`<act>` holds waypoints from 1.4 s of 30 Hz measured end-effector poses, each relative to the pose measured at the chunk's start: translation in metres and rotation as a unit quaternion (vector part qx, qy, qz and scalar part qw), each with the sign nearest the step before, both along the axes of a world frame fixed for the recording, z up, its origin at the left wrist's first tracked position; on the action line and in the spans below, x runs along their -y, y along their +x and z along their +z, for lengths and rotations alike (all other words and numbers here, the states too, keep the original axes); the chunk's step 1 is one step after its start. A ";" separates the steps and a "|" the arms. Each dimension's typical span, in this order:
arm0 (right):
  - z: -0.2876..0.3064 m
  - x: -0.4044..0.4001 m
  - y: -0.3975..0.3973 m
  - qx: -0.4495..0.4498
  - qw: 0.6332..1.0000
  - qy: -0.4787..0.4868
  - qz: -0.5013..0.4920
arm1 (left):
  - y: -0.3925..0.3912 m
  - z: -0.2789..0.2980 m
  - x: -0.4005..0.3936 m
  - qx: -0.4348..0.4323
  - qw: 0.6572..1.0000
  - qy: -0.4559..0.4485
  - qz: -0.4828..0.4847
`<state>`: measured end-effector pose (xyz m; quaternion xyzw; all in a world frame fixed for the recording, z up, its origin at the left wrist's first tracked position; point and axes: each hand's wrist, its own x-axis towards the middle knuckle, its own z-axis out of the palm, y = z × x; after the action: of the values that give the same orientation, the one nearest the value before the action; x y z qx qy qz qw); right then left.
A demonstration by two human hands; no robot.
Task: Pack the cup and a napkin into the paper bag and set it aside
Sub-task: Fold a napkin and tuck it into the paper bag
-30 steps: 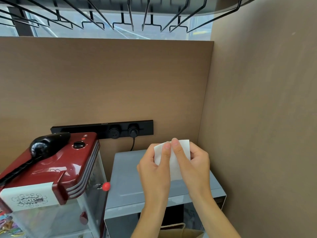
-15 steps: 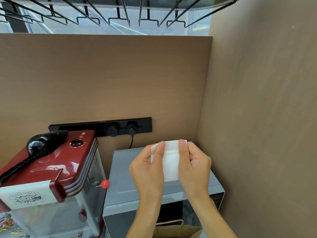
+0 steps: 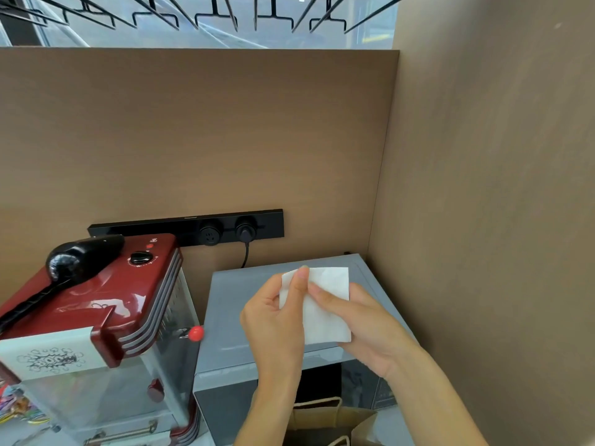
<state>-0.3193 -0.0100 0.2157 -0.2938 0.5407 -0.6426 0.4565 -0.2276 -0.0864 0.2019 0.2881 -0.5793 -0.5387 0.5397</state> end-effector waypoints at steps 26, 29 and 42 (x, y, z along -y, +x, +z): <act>-0.069 -0.059 -0.022 0.128 0.983 0.031 -0.128 | 0.062 -0.076 0.012 0.111 0.991 0.017 -0.067; -0.085 -0.075 -0.024 0.137 0.980 0.043 -0.134 | 0.080 -0.101 0.010 0.142 0.987 0.033 -0.074; -0.147 -0.083 -0.007 0.041 0.946 0.204 -0.249 | 0.097 -0.186 0.002 0.240 0.955 0.150 -0.087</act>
<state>-0.3267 0.0729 0.0685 -0.0239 0.6965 -0.6236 0.3543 -0.1307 -0.0882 0.0163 0.4348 -0.6276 -0.5791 0.2860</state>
